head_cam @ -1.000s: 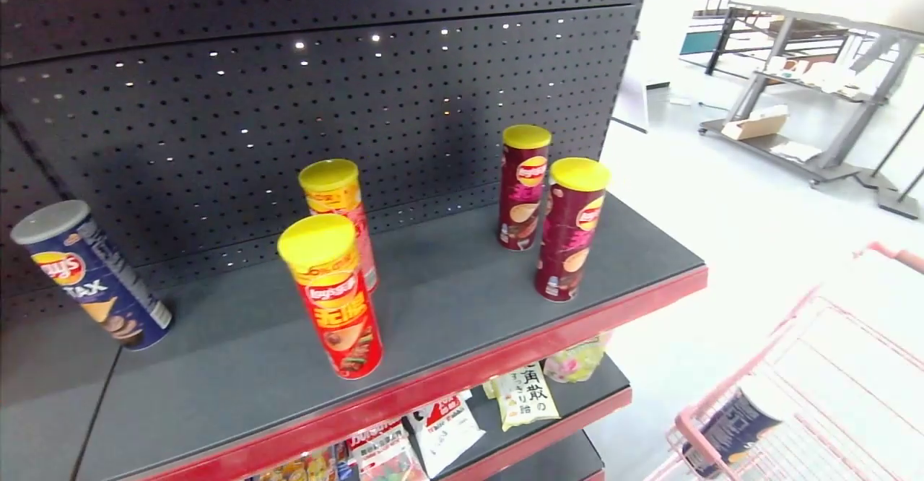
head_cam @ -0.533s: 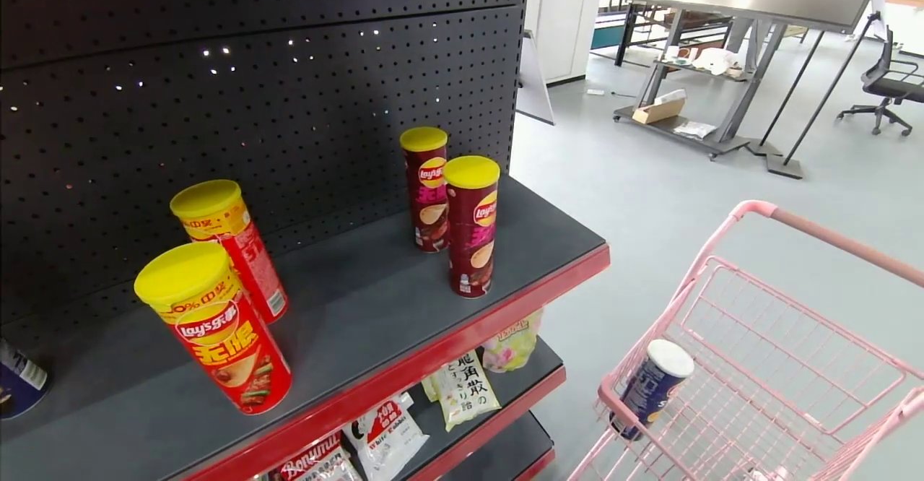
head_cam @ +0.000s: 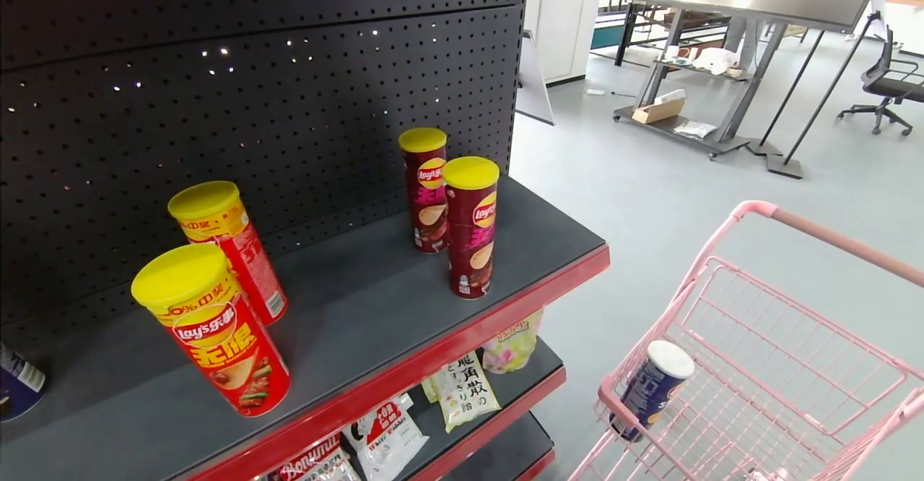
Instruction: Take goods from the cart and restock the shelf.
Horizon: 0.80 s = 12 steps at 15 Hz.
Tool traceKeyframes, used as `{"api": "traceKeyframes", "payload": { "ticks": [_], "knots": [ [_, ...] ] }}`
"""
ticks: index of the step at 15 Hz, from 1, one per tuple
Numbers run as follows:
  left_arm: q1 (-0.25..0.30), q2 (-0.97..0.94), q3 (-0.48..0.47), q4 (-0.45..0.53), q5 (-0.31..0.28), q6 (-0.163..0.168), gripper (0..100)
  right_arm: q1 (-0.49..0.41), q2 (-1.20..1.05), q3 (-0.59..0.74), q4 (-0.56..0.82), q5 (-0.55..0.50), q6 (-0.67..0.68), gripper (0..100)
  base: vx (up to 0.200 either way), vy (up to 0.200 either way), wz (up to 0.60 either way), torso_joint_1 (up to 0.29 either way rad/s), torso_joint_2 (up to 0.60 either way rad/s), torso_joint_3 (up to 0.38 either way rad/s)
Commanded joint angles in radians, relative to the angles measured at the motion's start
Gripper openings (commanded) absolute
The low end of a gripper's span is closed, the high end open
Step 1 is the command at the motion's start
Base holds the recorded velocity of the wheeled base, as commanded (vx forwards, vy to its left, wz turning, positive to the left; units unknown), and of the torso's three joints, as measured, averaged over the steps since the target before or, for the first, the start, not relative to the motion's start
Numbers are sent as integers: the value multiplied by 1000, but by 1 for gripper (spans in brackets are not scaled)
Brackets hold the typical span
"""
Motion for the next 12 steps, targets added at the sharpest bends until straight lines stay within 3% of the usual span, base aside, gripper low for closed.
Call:
{"api": "traceKeyframes", "payload": {
  "ticks": [1,3,4,5,7,12],
  "knots": [
    [1,3,0,0,0,-1,100,-10,567,-351,25,-4,118,100,0,0,0,0,0,0],
    [1,3,0,0,2,-1,100,-85,740,-277,-7,8,227,100,0,0,0,0,0,0],
    [1,1,0,0,0,-1,100,-172,853,-254,-47,5,217,100,0,0,0,0,0,0],
    [1,1,0,0,0,-1,100,-198,880,-224,-50,7,188,100,0,0,0,0,0,0],
    [1,1,0,0,0,-1,100,-204,867,-131,-55,10,115,100,0,0,0,0,0,0],
    [1,1,0,0,0,-1,100,-192,824,-64,-56,42,25,100,0,0,0,0,0,0]
  ]
}}
